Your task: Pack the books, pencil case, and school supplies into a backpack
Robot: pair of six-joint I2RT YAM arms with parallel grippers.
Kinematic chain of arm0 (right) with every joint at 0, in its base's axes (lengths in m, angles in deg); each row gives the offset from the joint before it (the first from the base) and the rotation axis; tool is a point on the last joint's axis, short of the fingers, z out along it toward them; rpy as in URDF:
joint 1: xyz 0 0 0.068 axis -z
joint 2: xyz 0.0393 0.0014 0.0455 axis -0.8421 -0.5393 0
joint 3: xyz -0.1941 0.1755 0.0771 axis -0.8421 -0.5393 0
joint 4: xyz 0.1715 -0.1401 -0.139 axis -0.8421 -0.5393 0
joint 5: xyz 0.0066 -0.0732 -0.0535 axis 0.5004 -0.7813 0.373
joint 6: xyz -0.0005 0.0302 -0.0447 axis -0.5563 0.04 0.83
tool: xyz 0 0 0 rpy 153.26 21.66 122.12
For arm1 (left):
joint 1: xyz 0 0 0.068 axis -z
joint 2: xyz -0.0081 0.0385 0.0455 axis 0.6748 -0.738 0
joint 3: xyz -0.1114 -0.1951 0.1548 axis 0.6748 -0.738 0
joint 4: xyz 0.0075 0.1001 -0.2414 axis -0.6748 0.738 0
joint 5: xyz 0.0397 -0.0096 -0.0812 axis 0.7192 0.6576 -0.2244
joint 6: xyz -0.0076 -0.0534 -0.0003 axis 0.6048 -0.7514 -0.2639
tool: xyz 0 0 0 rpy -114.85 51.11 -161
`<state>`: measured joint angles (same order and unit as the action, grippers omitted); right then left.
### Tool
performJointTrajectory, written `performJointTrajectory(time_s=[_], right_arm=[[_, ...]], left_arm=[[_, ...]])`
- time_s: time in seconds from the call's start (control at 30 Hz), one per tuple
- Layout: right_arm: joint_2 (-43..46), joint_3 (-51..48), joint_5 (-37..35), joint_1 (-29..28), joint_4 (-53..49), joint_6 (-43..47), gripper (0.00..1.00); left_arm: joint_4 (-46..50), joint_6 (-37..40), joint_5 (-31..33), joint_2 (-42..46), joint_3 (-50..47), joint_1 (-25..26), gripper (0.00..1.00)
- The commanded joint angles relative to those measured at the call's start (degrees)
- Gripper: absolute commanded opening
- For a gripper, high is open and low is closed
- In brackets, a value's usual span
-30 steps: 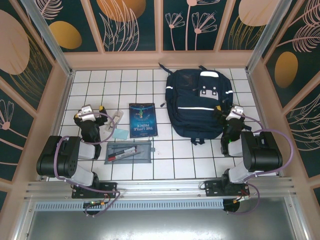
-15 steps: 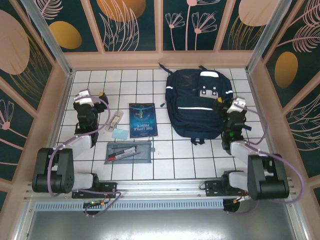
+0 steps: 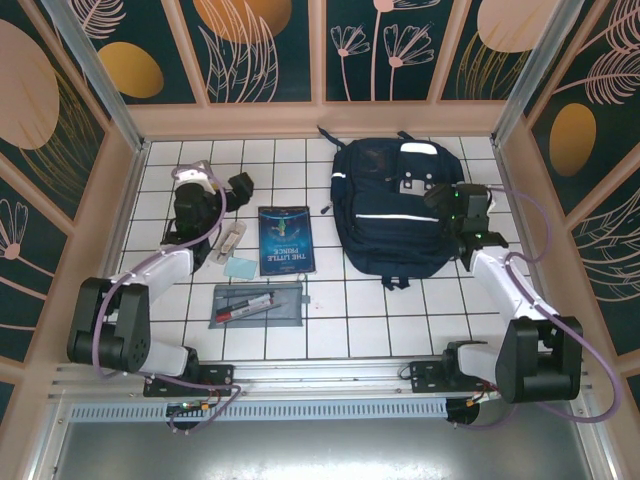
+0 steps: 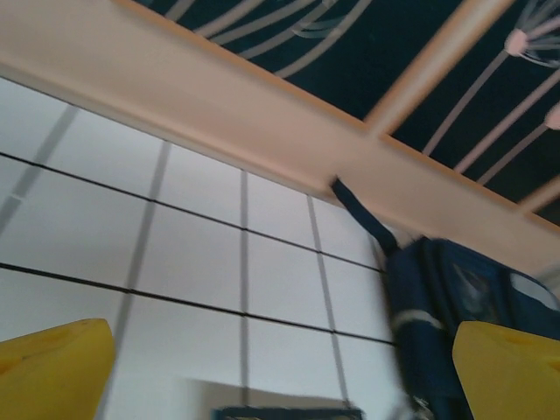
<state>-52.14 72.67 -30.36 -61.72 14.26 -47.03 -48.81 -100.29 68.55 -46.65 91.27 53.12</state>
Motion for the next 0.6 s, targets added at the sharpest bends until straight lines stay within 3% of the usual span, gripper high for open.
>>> performJointTrajectory(time_s=[0.0, 0.23, 0.33, 0.37, 0.4, 0.47, 0.53, 0.57], right_arm=[[1.66, -3.94, 6.42, -2.20, -2.18, -15.22, 0.99], [-6.42, -3.53, 8.21, -2.15, 7.18, -17.74, 0.99], [-11.58, -1.80, 6.69, -2.15, 7.79, -17.22, 0.91], [-12.32, -2.16, 4.85, -2.20, 7.62, -17.79, 0.82], [-12.39, -3.18, 3.49, -1.97, 8.54, -17.51, 0.67], [-11.71, -5.35, 1.50, -0.27, 9.47, -14.71, 0.23], [-10.73, -5.97, 1.18, 2.66, 7.83, -9.48, 0.03], [-10.22, -5.97, 0.95, 4.20, 6.82, -6.23, 0.00]], left_arm=[[-1.19, -5.88, -4.38, -2.53, 1.30, 2.06, 0.99], [-3.91, -8.57, -6.42, -8.00, 2.79, 5.80, 0.99], [-4.88, -9.14, -7.66, -10.89, 4.78, 7.23, 0.99], [-4.86, -9.10, -7.83, -12.11, 5.66, 7.84, 0.99], [-4.69, -9.10, -8.20, -13.29, 6.85, 8.30, 0.99], [-4.23, -9.43, -9.26, -16.28, 9.86, 9.36, 0.99], [-3.89, -9.42, -10.32, -20.22, 13.42, 10.50, 0.99], [-3.13, -9.38, -10.83, -22.22, 15.05, 11.21, 0.99]])
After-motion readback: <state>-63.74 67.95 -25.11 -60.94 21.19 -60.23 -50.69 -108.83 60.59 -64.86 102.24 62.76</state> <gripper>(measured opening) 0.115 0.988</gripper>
